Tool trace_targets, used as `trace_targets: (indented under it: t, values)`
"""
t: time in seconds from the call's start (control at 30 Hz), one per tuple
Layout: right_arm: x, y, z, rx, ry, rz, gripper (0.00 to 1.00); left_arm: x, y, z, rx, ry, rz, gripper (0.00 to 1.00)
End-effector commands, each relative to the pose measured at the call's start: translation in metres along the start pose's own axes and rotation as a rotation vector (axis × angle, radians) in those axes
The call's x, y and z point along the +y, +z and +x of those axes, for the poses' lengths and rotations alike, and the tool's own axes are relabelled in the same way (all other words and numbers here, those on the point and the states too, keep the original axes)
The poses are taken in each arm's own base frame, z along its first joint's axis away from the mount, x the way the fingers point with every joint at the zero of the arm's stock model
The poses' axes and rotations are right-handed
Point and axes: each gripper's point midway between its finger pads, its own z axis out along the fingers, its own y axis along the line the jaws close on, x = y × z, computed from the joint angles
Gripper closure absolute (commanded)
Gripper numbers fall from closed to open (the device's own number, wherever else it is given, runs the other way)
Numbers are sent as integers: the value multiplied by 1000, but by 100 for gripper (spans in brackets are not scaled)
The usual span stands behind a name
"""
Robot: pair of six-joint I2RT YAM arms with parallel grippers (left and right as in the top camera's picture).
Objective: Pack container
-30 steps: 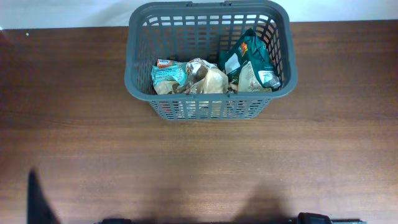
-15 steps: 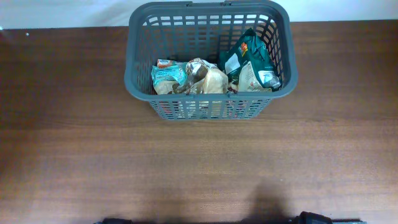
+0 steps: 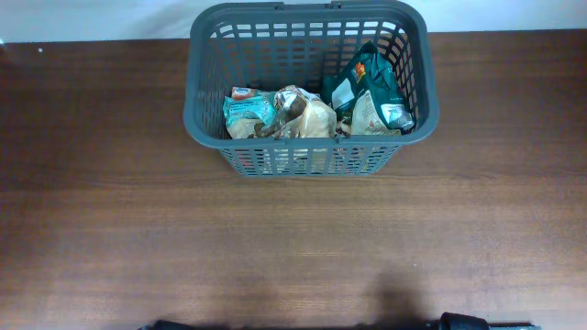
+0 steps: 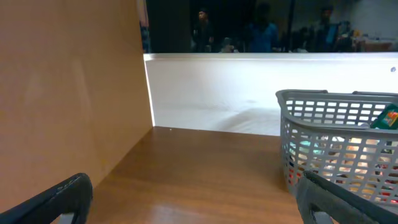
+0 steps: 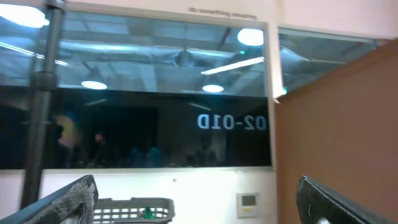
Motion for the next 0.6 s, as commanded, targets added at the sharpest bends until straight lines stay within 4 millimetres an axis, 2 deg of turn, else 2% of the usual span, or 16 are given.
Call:
trace_targets:
  t: [0.0,0.1,0.2,0.3,0.57]
  values:
    - [15,0,8,23,-15,-73,1,7,5,4,16,-7,-22,1]
    - [15,12,17,76,-10,-73,1,6,13,8,42,6,-12,1]
    - [18,34,36,182,4,-105,1,2,20,13,71,21,-7,1]
    - [25,61,66,329,30,-156,1,0,24,16,89,30,-7,1]
    - [20,127,162,690,98,-192,1,0,25,17,92,32,-6,1]
